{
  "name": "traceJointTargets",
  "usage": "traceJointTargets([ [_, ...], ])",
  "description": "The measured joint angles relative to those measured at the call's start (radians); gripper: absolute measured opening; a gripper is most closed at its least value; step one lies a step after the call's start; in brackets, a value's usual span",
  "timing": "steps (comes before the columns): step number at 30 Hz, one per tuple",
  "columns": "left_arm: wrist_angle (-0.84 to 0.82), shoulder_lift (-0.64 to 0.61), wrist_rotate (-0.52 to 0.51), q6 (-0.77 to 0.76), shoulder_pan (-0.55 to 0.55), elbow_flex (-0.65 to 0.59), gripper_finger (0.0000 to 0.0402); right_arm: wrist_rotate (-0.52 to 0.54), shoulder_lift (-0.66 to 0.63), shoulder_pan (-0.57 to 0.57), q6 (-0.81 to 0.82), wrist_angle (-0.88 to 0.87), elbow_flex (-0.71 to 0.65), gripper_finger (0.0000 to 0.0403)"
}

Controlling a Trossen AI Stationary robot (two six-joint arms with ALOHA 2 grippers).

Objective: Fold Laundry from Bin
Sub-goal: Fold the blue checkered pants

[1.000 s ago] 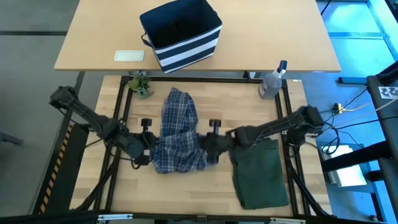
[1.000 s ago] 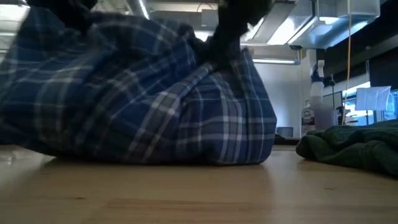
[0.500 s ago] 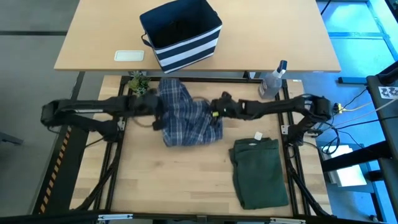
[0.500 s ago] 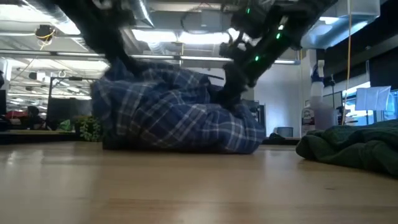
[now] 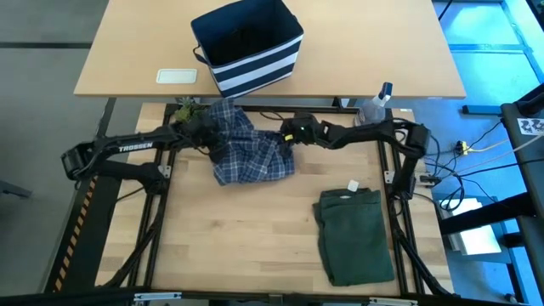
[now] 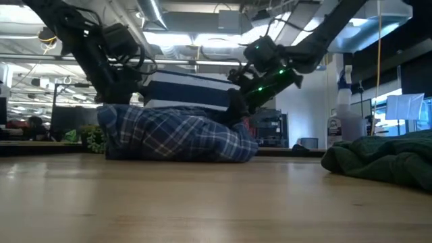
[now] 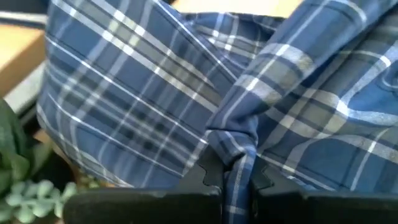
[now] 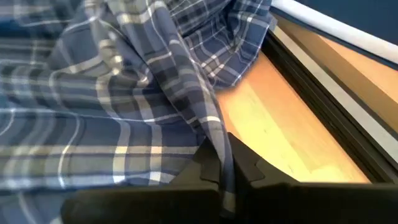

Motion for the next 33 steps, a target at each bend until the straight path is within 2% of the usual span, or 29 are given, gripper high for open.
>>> traceJointTargets([
  [8,-0.071,0.000,-0.016,-0.138,-0.041,-0.010,0.0010,-0.034,0.131,-0.002,-0.022,-0.112,0.145,0.0011],
  [15,-0.131,0.000,-0.001,-0.100,-0.098,-0.010,0.0055,-0.001,0.175,-0.002,-0.034,-0.202,0.214,0.0054],
  [20,-0.229,-0.002,-0.002,-0.091,-0.134,0.039,0.0095,0.041,0.131,-0.002,-0.056,-0.308,0.252,0.0100],
  [24,-0.336,-0.017,-0.039,-0.091,-0.159,0.128,0.0118,0.065,0.067,-0.002,-0.070,-0.364,0.271,0.0131],
  [30,-0.447,-0.035,-0.177,-0.091,-0.197,0.259,0.0125,0.110,-0.011,0.014,-0.088,-0.412,0.271,0.0155],
  [33,-0.444,-0.035,-0.158,-0.090,-0.217,0.286,0.0126,0.100,-0.026,0.029,-0.094,-0.433,0.271,0.0158],
])
